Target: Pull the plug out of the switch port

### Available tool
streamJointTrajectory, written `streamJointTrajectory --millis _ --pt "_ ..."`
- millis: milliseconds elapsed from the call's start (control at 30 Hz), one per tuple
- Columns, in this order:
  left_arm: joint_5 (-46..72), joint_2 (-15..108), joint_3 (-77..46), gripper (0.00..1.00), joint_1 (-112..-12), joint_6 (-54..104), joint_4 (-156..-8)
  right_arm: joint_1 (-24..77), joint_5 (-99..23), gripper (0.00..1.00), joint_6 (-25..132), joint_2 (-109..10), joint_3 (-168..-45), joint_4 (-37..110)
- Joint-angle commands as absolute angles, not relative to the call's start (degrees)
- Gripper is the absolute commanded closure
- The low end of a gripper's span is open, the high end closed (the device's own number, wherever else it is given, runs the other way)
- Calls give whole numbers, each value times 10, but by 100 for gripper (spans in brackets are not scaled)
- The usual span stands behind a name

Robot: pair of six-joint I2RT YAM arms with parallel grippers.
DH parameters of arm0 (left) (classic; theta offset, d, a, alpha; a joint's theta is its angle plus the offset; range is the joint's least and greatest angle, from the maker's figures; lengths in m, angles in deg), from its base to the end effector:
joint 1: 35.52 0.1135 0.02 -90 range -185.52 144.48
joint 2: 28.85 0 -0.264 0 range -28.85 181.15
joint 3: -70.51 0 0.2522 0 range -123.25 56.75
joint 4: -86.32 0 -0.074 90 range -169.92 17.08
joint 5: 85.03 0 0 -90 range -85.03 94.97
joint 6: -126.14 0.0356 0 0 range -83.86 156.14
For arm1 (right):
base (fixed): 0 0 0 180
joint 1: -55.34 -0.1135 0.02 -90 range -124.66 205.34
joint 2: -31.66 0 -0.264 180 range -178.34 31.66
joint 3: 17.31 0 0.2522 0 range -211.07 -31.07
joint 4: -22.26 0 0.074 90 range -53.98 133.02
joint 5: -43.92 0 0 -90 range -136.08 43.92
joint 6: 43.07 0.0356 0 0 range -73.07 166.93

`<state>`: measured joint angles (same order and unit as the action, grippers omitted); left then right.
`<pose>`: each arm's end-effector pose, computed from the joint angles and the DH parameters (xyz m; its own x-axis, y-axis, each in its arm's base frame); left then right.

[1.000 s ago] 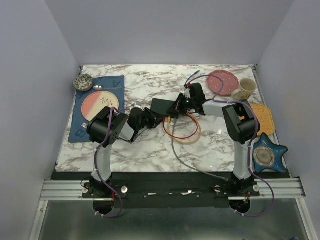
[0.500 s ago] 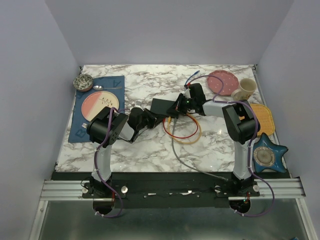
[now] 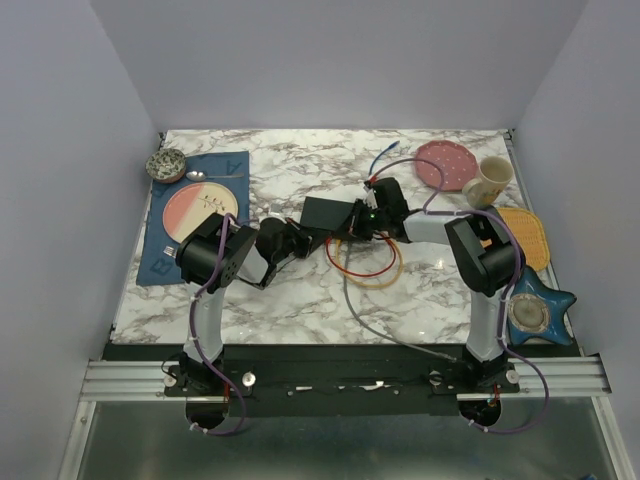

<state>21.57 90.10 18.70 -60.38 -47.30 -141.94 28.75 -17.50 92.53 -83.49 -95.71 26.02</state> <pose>0.3115 -0.1556 0.0771 -0.6774 -0.7354 -0.0163 -0.2176 0.2215 -0.9506 0.3629 0.2007 0.1332 -0.9196 0.2413 -0.3099 -0.0876 0.6433 0.7606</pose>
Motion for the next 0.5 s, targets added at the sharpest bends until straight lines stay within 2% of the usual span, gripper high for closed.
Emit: streamJointTrajectory --millis 0,467 --pt "211 931 211 100 -600 -464 -1352 277 -208 99 903 -834 -942 291" --pt "218 938 233 100 -599 -461 -1378 271 -248 99 894 -858 -1023 358"
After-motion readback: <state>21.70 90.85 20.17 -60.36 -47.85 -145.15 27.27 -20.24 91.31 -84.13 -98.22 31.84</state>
